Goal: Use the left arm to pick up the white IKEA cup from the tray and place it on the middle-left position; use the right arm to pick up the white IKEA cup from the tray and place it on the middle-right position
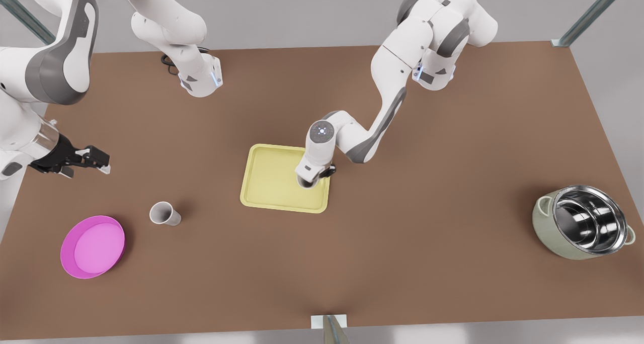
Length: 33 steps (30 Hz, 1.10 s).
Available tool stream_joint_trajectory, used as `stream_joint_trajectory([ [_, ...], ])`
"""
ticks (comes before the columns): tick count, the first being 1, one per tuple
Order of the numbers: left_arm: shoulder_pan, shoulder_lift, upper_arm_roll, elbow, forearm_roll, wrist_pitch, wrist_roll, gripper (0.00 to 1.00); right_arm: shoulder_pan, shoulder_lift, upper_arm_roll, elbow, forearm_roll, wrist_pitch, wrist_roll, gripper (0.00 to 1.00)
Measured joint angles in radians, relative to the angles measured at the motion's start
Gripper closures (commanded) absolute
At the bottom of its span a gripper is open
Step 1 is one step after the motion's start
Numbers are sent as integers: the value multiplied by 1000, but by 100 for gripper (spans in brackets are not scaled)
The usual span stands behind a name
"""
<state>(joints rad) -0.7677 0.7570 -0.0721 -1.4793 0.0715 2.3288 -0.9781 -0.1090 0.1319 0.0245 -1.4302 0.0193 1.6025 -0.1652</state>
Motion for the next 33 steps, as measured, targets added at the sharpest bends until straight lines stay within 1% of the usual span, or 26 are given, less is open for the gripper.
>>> stream_joint_trajectory([
  [4,5,-24,10,4,0,-7,-9,75,0,0,0,0,0,6,3,0],
  [8,66,-122,22,3,-1,-50,-16,75,0,0,-3,0,0,9,5,0],
  [10,93,-138,55,-11,13,-73,-17,75,-1,0,-4,0,0,9,6,0],
  [12,150,-148,70,-27,23,-94,-8,75,-1,0,-5,0,0,10,7,0],
  [15,294,-193,75,-104,28,-107,34,75,-1,0,-5,1,0,11,8,0],
  [17,350,-205,98,-149,39,-85,72,74,-1,0,-5,0,0,11,9,0],
  [21,406,-194,153,-228,78,16,147,74,-1,0,-5,1,0,11,10,0],
  [24,438,-171,162,-236,90,100,202,74,-1,0,-5,1,0,11,10,0],
  [30,443,-133,194,-235,150,224,287,73,-2,0,-6,0,0,10,11,0],
  [33,455,-117,201,-232,146,280,317,73,-2,0,-6,0,0,10,11,0],
])
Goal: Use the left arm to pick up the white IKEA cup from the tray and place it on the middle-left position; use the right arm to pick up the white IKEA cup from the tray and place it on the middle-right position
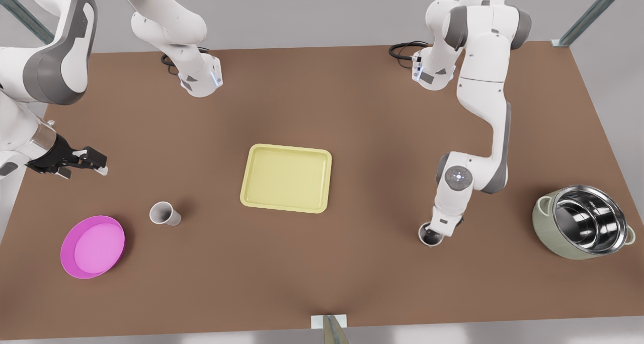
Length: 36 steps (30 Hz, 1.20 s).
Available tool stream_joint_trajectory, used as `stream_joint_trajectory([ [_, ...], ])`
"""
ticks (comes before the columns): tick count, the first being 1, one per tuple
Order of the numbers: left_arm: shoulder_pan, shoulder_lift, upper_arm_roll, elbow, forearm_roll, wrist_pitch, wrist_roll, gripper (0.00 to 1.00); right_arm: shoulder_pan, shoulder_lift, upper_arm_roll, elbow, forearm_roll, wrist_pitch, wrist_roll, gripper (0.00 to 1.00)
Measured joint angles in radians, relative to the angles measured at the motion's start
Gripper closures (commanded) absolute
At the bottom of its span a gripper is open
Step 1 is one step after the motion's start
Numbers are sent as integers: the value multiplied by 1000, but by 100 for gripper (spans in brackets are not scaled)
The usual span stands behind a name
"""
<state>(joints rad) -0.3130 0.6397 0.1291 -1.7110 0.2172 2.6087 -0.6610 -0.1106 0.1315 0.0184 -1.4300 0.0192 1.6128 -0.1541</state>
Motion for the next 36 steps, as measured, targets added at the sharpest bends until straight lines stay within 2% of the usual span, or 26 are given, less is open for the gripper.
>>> stream_joint_trajectory([
  [11,2,15,-9,4,-115,108,77,72,0,1,1,0,0,0,1,0],
  [12,2,16,-10,5,-122,114,82,23,1,1,1,0,0,0,1,0],
  [13,2,16,-11,8,-127,119,89,0,0,1,0,0,0,0,1,0],
  [18,1,1,0,13,-135,115,156,0,0,0,1,0,0,0,1,0],
  [20,-5,-54,-4,32,-120,61,184,0,0,0,0,0,0,0,1,0],
  [23,-13,-161,-51,248,-133,-211,226,0,0,1,0,0,0,0,1,0],
  [26,-6,-245,-62,333,-179,-487,276,0,0,1,0,1,0,0,1,0],
  [27,-6,-278,-63,310,-195,-566,291,0,0,1,1,1,0,0,1,0],
  [29,-3,-402,-55,126,-217,-658,318,0,0,1,1,0,0,0,1,0],
  [30,9,-431,-51,82,-225,-688,331,0,0,0,0,0,0,0,1,0],
  [36,33,-454,-46,38,-244,-793,394,0,0,1,0,0,0,0,1,0],
])
